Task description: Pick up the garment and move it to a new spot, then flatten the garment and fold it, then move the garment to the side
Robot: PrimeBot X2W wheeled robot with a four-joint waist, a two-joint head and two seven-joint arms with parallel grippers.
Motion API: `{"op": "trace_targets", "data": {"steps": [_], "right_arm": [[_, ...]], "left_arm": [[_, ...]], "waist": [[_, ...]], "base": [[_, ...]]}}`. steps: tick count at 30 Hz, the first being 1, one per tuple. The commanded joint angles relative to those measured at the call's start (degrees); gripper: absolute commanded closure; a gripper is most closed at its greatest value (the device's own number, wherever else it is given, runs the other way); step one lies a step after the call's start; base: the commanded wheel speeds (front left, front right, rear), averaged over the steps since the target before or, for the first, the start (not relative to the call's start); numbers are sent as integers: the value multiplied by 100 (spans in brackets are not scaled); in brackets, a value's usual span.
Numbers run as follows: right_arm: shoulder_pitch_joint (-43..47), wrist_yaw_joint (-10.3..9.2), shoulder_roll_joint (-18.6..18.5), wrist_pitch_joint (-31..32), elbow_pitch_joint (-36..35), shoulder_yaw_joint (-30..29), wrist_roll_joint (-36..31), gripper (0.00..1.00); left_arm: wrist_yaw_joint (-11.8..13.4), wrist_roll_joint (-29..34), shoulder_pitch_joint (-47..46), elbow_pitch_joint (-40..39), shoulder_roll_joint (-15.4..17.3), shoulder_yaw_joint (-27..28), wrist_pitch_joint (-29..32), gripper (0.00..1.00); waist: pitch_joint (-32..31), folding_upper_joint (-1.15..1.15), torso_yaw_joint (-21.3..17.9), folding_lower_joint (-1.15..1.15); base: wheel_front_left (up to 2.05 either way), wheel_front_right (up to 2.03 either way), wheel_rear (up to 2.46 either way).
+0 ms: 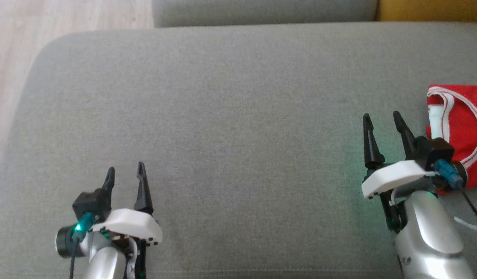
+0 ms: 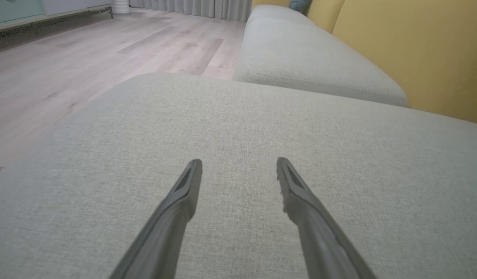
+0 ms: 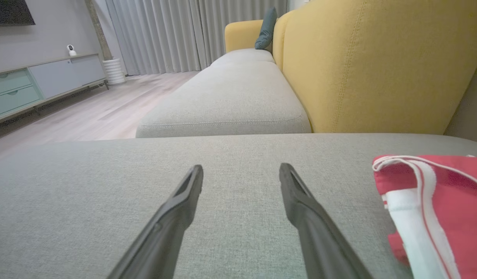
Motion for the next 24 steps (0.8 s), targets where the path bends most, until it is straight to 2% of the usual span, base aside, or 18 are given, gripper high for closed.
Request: {"op": "trace_targets", "data": {"steps": [1, 10, 15, 16, 21, 24], "right_arm": [[8, 20, 6, -54, -233, 160, 70, 0], [164, 20, 7, -54, -278, 312, 259, 0], [243, 20, 7, -54, -317, 386, 363, 0], [342, 0, 0, 0, -120, 245, 341, 100], [643, -1, 35, 35, 255, 235, 377, 100], [643, 0, 34, 106, 221, 192, 575, 100]], "left_arm": [[-1, 6, -75, -209, 49, 266, -70, 0], [-40, 45, 100, -238, 49, 433, -70, 0], [-175, -62, 155, -333, 49, 475, -70, 0], [-189, -63, 267, -128, 0, 292, 1, 100], [-210, -96, 451, 277, -57, 291, 31, 100], [-241, -281, 431, 265, -54, 332, 89, 100]], "waist": [[-143, 0, 71, 0], [-366, 0, 9, 0], [-443, 0, -30, 0], [-442, 0, -27, 0], [-452, 0, -30, 0], [-457, 0, -32, 0]], "base": [[0, 0, 0], [0, 0, 0], [0, 0, 0], [0, 0, 0], [0, 0, 0], [0, 0, 0]]}}
